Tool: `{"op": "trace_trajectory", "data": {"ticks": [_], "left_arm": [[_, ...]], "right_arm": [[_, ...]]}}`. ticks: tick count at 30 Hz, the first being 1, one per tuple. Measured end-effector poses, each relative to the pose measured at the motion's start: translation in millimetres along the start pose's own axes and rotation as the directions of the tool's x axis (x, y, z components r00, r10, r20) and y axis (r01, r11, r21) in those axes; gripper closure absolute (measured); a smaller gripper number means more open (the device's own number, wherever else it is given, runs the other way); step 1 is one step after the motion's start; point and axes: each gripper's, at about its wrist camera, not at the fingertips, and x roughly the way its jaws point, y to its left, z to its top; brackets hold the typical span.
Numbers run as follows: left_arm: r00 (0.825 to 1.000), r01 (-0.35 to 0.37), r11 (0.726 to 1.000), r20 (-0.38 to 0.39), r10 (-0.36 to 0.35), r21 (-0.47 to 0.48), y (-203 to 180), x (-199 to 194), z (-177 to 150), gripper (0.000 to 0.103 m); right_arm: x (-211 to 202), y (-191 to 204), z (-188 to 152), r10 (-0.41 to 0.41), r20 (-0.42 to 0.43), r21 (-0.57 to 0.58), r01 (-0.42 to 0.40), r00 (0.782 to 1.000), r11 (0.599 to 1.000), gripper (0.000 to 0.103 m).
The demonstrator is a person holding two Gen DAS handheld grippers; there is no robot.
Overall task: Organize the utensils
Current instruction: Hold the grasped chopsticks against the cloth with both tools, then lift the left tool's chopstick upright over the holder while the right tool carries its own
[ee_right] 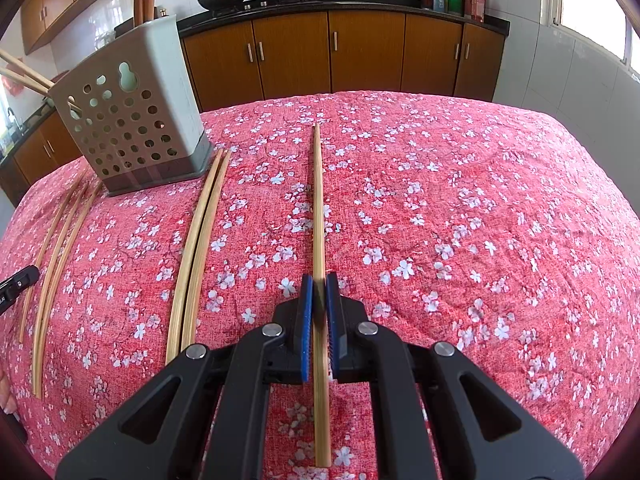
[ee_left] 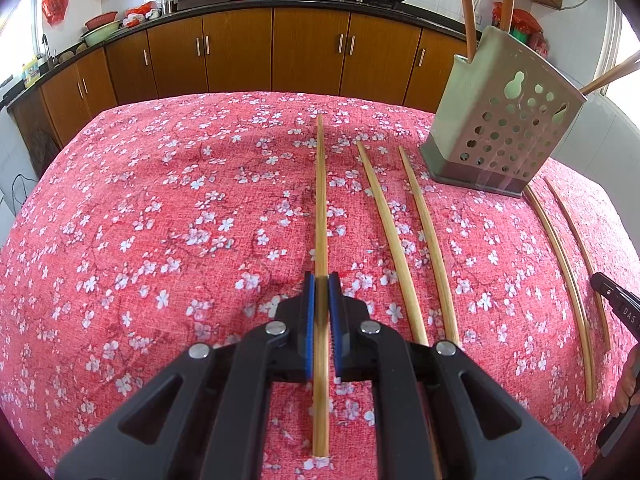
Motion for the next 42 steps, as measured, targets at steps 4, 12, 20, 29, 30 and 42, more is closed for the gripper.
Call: {"op": "trace_trajectory", "data": {"ticks": [4,12,20,29,30,42], "left_arm": [[1.0,0.001,1.0,0.0,-0.001,-0.001,0,0,0,0.092],[1.0,0.001,1.0,0.001,-0.001,-0.003,0,0,0,0.092],[0.999,-0.036,0.996,-0.002,0.036,0.076,-6,-6,-9,0.092],[0.999,-0.049,0.996,0.001,0.05,0.076,-5,-9,-13,0.092],[0.999,-0.049,0.996,0.001,0.049,0.075,-5,-9,-13,0.092],[0.996,-0.054,0.991,0.074,0.045,0.12,-4,-37,-7,0.095]], "right_arm": [[0,1,0,0.0,0.0,0.001,0.0,1.0,1.0,0.095],[-1,1,0,-0.001,0.0,0.006,0.001,1.0,1.0,0.095],[-13,-2,-13,0.018,-0.002,0.008,-0.018,1.0,1.0,0.095],[-17,-2,-16,0.02,-0.002,0.012,-0.02,1.0,1.0,0.095],[-17,-1,-16,0.018,-0.003,0.012,-0.018,1.0,1.0,0.095],[-41,-1,1,0.038,0.081,0.031,-0.04,0.996,0.999,0.096]]}}
